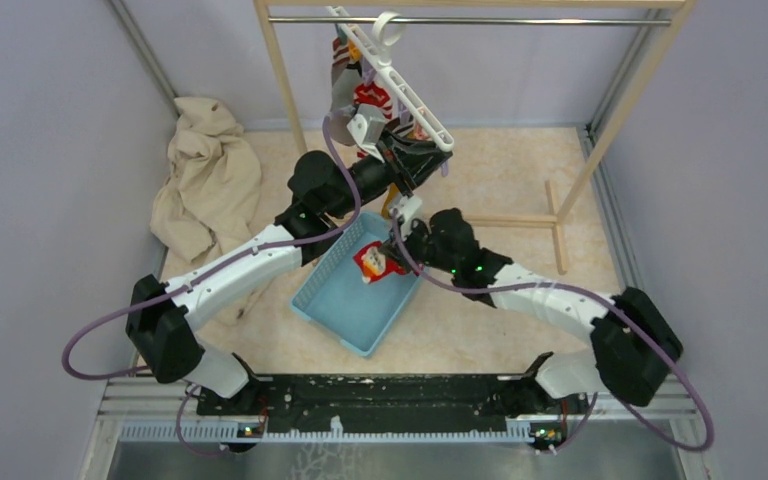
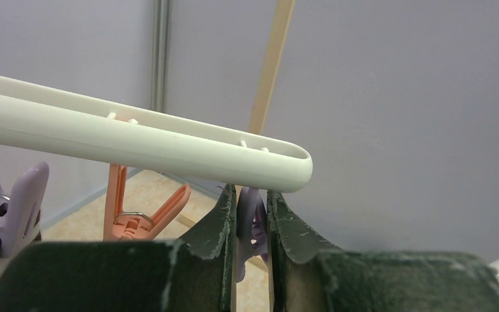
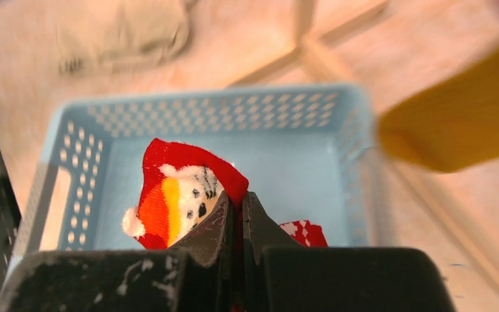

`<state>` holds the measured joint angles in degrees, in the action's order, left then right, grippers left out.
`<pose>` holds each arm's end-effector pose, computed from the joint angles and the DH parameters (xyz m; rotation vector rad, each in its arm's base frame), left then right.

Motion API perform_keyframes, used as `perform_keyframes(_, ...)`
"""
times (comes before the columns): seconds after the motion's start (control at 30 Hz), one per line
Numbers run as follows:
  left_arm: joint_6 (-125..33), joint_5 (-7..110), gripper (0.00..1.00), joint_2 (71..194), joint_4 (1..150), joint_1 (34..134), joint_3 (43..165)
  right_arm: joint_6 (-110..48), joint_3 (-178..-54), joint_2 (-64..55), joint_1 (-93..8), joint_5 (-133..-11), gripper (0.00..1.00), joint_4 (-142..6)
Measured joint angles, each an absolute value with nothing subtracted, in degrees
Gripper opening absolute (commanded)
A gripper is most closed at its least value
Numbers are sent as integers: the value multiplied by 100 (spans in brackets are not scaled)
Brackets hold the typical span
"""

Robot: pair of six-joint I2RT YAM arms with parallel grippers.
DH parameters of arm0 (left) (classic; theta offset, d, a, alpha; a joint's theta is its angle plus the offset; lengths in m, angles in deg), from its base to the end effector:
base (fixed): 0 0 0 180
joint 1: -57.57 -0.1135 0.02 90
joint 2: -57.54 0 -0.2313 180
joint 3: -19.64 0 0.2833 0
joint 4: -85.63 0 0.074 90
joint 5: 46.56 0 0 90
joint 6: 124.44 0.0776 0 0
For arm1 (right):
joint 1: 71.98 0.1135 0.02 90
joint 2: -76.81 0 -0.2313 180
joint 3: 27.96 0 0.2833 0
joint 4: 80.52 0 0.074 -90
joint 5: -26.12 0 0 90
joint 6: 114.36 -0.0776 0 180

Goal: Clip the socks to the hanger
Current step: Pick up the sock from the bin, then place the sock at the center of the board.

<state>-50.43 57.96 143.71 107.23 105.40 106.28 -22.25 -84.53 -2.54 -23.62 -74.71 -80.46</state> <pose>0.2716 -0.3288 0.4026 0.5718 1.1404 -1.1192 0.2395 0.2914 0.1728 -0.9798 1.7796 0.7054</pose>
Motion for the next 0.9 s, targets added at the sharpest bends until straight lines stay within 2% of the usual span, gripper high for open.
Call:
perform_keyframes(0.13, -5043, 5794, 0, 14371, 10723, 10540, 10612, -2619, -8330, 677, -2985, -7696, 0, -8389)
perform_keyframes(0.33, -5052, 5796, 0, 14369, 10793, 10540, 10593, -2872, -8011, 1458, -3376, -7683, 0, -8328)
perform_keyframes(0.57, -5052, 5810, 0, 14356, 10797, 10531, 10564, -3449, -7484, 2330, -4522, -7189, 0, -8142)
perform_keyframes(0.9, -5091, 5834, 0, 14356, 10850, 10509, 10490, -4638, -7194, 2363, -5580, -6308, 0, -7410)
